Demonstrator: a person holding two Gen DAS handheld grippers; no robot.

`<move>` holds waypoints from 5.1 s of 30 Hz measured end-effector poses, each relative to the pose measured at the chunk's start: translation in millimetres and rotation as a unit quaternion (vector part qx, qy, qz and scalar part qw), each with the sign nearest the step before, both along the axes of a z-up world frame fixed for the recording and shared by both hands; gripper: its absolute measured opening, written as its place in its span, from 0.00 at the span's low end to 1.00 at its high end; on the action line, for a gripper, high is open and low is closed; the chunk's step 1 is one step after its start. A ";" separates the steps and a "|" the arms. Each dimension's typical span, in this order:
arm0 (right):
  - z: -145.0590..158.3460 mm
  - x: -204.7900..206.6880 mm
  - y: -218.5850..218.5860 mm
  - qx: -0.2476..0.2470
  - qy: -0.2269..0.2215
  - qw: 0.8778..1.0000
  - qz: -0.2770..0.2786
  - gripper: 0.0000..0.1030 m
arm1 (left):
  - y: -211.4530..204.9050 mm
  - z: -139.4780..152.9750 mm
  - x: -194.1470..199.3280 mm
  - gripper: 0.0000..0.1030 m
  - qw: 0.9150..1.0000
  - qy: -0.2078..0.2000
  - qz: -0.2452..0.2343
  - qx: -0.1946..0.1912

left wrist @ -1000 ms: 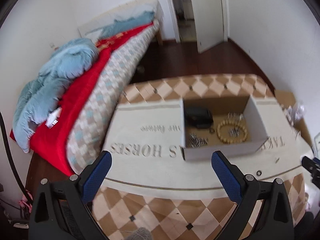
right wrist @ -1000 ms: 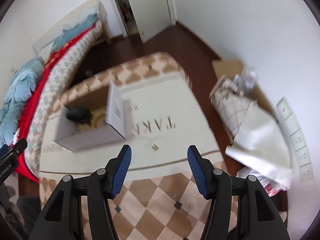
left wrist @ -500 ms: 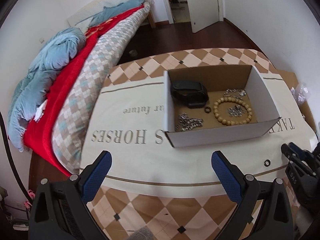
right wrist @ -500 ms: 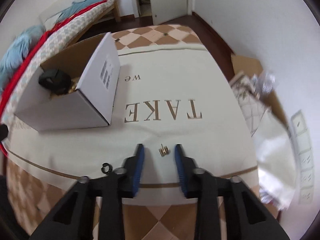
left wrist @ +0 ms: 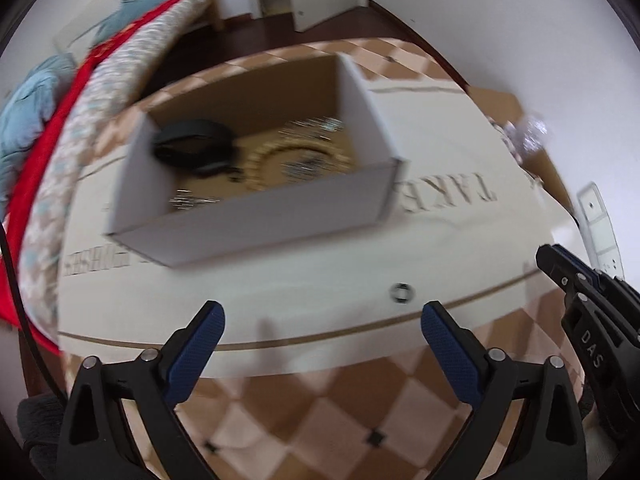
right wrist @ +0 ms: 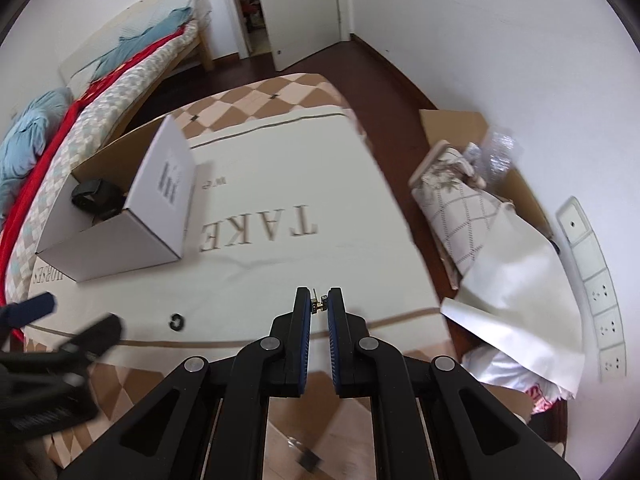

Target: Organize jewelry

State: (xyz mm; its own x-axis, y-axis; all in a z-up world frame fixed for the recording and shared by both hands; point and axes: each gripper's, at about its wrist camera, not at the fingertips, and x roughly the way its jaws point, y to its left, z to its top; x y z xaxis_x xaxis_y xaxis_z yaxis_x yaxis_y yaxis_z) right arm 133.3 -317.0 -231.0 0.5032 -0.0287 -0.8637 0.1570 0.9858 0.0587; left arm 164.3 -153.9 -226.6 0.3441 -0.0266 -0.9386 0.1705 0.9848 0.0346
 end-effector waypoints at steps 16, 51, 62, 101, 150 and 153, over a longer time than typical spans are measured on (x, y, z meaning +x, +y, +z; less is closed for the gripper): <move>9.1 -8.5 -27.1 0.000 -0.009 0.999 -0.036 0.09 | -45.6 -26.8 8.7 0.17 0.998 0.016 -0.052 0.016; 75.6 78.5 107.3 0.155 -0.042 0.981 0.108 0.09 | 120.7 80.2 86.2 0.09 0.997 -0.035 0.062 -0.027; 44.7 127.4 120.8 0.195 0.049 0.974 0.107 0.18 | 137.3 72.0 115.4 0.17 0.995 -0.013 0.079 -0.055; 167.9 0.9 122.4 -0.055 -0.037 0.996 0.064 1.00 | 152.6 179.4 -30.7 0.95 0.983 -0.139 0.118 0.005; 318.1 -95.8 111.8 -0.069 -0.127 0.988 0.056 1.00 | 139.0 291.0 -107.1 0.95 0.978 -0.175 0.113 -0.032; 306.3 -77.2 112.2 -0.068 -0.117 0.989 0.057 1.00 | 136.8 284.2 -92.9 0.99 0.977 -0.180 0.116 -0.016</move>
State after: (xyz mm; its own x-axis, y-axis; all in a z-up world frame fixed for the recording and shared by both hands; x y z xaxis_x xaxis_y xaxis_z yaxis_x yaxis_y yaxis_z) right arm 56.1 -204.8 75.3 0.6958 -0.0691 -0.7149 0.0426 0.9976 -0.0549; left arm 71.4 -17.0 57.6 0.6514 0.0627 -0.7561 -0.0742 0.9971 0.0188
